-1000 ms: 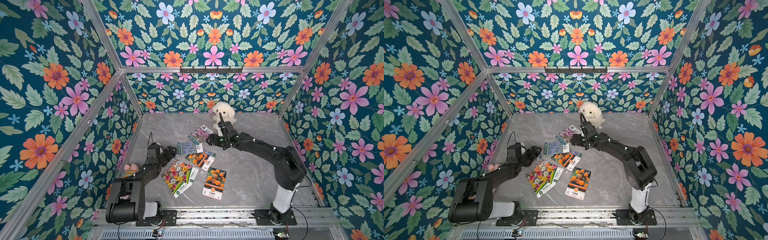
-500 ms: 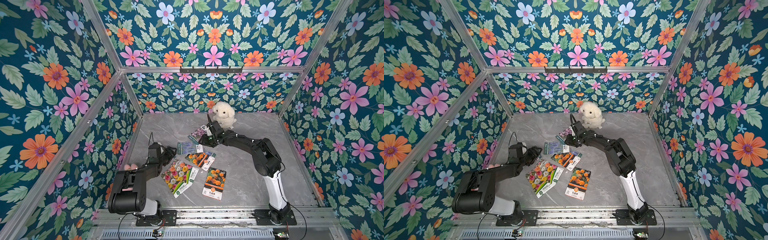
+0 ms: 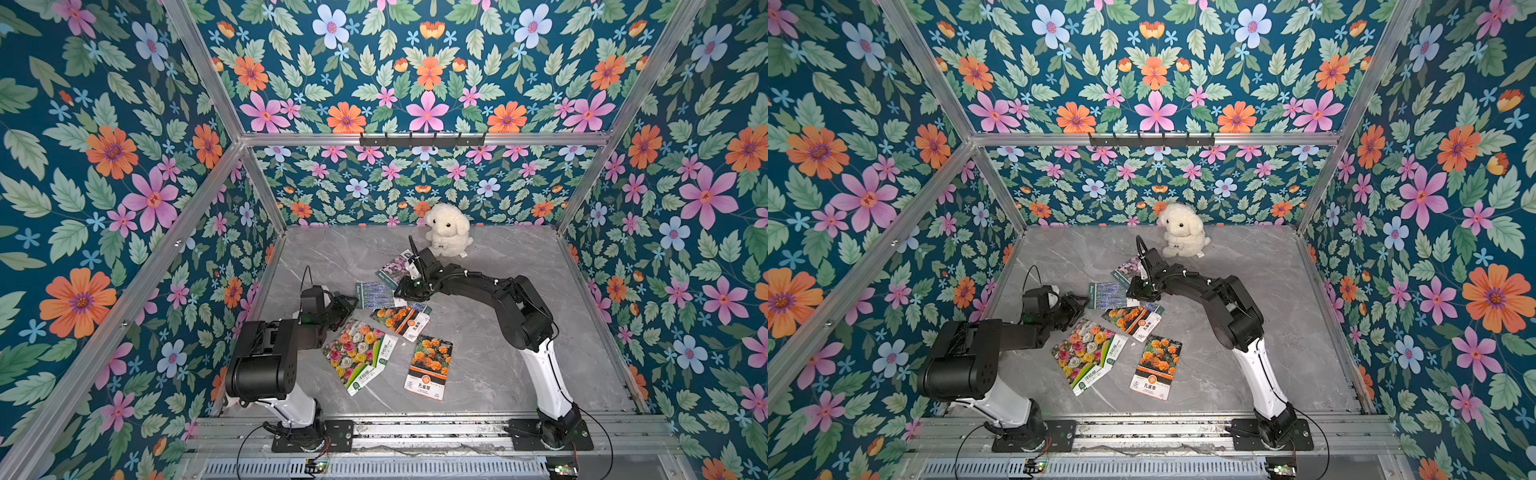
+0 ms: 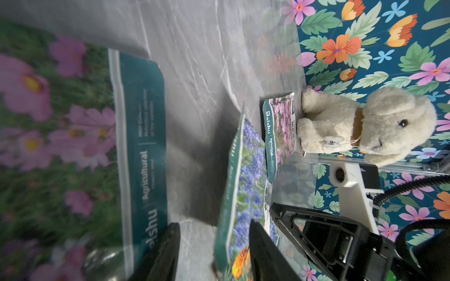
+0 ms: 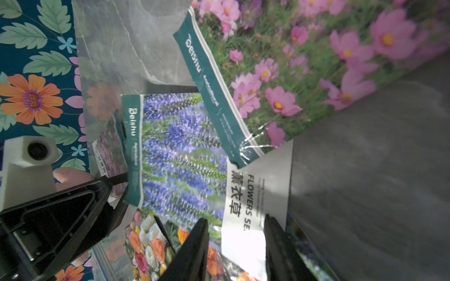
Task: Arrange the seed packets in a row
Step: Pick up the seed packet from the center of the board.
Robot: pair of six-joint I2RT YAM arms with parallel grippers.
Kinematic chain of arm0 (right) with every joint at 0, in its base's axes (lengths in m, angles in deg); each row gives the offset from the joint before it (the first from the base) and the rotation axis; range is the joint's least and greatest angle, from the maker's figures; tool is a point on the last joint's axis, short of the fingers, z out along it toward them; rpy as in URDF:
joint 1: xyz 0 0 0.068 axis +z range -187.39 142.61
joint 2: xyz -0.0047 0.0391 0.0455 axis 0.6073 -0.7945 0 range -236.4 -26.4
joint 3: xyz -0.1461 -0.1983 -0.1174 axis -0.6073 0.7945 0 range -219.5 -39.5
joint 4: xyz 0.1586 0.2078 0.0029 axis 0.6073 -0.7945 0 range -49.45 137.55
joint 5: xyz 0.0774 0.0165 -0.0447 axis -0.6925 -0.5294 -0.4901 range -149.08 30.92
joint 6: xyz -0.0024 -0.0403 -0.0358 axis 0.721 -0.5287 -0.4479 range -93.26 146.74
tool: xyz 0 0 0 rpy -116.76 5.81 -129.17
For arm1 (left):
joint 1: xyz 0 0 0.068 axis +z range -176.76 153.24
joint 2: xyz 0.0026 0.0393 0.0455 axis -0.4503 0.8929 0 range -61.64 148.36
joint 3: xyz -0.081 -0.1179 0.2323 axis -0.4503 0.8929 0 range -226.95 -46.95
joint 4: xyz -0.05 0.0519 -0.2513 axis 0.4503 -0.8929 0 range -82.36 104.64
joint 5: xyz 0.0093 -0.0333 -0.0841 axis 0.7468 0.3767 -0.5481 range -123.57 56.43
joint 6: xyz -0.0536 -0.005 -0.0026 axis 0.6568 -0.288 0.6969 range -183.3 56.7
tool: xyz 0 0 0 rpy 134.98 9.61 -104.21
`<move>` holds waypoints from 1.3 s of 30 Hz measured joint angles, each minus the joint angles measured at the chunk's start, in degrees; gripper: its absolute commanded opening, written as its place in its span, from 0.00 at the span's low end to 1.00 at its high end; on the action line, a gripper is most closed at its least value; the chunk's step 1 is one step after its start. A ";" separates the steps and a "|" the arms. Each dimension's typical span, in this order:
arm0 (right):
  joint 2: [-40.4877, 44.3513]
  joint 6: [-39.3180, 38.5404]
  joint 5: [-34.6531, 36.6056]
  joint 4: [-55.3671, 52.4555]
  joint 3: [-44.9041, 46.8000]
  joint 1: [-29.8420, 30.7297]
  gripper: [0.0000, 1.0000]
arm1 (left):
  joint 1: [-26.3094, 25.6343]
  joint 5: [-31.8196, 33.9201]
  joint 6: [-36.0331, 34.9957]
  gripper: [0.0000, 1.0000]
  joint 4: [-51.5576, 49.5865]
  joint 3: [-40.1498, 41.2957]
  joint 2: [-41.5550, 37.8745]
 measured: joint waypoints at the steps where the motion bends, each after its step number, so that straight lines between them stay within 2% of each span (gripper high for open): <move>1: -0.09 0.15 -0.15 0.04 0.02 0.00 0.42 | -0.02 -0.44 0.13 0.44 0.55 -0.22 0.90; 12: -0.39 1.27 -1.22 1.03 0.37 -0.02 0.42 | -1.33 -4.20 1.22 0.28 5.40 -4.61 7.13; 16: 0.26 1.40 -1.53 0.96 0.90 0.02 0.43 | -1.86 -4.87 1.25 0.12 5.92 -5.79 8.24; 18: 1.99 1.38 -0.98 0.02 1.88 0.02 0.47 | -1.88 -4.83 0.59 0.02 5.60 -6.27 7.78; 19: 3.15 1.38 -0.52 -0.31 2.40 -0.02 0.49 | -1.90 -4.63 -0.11 0.00 4.87 -6.51 7.13; 23: 11.04 1.16 0.33 0.72 7.26 -1.05 0.63 | -1.90 -2.29 -4.68 0.00 -1.62 -7.89 1.57; 29: 23.34 1.27 0.92 5.09 19.39 -5.22 0.81 | -1.90 2.43 -13.51 0.00 -17.31 -10.73 -9.18; 33: 30.10 0.87 -0.04 6.71 24.61 -7.76 0.87 | -1.97 5.07 -18.23 0.00 -28.15 -13.33 -16.24; 39: 34.01 -4.87 -2.05 6.78 24.15 -8.13 0.95 | -3.04 4.22 -24.26 0.00 -38.93 -19.69 -20.90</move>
